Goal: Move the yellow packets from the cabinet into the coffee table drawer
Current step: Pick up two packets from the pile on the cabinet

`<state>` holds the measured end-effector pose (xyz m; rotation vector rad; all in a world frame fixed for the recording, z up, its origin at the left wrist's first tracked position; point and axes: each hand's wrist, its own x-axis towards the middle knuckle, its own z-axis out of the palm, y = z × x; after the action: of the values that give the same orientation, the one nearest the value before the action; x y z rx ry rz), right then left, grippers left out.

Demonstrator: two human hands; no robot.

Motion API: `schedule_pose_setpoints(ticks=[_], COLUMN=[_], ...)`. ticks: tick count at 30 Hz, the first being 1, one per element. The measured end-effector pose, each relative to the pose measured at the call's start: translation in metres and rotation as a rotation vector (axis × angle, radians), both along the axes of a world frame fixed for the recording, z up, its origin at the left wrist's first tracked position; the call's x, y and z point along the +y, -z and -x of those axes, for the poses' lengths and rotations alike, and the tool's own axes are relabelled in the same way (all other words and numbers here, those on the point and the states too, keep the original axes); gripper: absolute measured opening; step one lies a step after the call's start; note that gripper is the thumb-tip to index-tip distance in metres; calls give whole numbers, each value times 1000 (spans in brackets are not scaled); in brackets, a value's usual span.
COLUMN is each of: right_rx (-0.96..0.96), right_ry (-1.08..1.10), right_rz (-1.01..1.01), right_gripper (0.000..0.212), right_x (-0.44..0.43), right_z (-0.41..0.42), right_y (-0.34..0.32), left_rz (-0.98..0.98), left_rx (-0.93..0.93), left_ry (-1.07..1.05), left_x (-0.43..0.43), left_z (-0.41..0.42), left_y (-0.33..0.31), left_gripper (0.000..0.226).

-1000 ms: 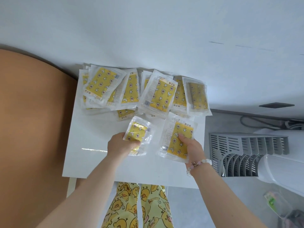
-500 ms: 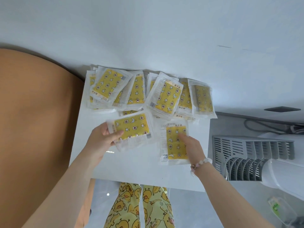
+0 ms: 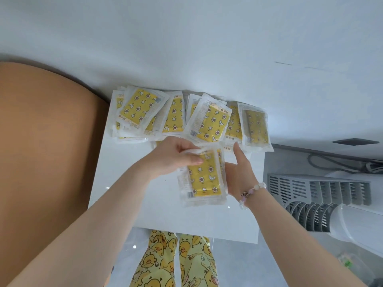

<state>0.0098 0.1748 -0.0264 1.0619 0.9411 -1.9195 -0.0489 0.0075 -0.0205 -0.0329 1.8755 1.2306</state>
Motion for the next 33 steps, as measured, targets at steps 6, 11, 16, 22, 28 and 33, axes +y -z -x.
schedule_pose_setpoints(ticks=[6, 11, 16, 22, 28, 33], right_rx=[192, 232, 171, 191, 164, 133], right_ry=[39, -51, -100, -158, -83, 37], right_rz=[-37, -131, -210, -361, -360, -341], right_gripper=[50, 43, 36, 11, 11, 10], right_x=[-6, -10, -5, -4, 3, 16], right_z=[-3, -16, -22, -22, -22, -26], right_y=[7, 19, 24, 26, 27, 27], left_rz=[150, 192, 254, 373, 351, 397], left_rx=[138, 234, 327, 481, 515, 487], left_ry=[95, 42, 75, 194, 210, -309], left_x=[29, 34, 41, 51, 55, 58], left_z=[1, -6, -7, -4, 8, 29], left_y=[3, 8, 10, 10, 9, 13], left_gripper=[16, 25, 30, 30, 38, 35])
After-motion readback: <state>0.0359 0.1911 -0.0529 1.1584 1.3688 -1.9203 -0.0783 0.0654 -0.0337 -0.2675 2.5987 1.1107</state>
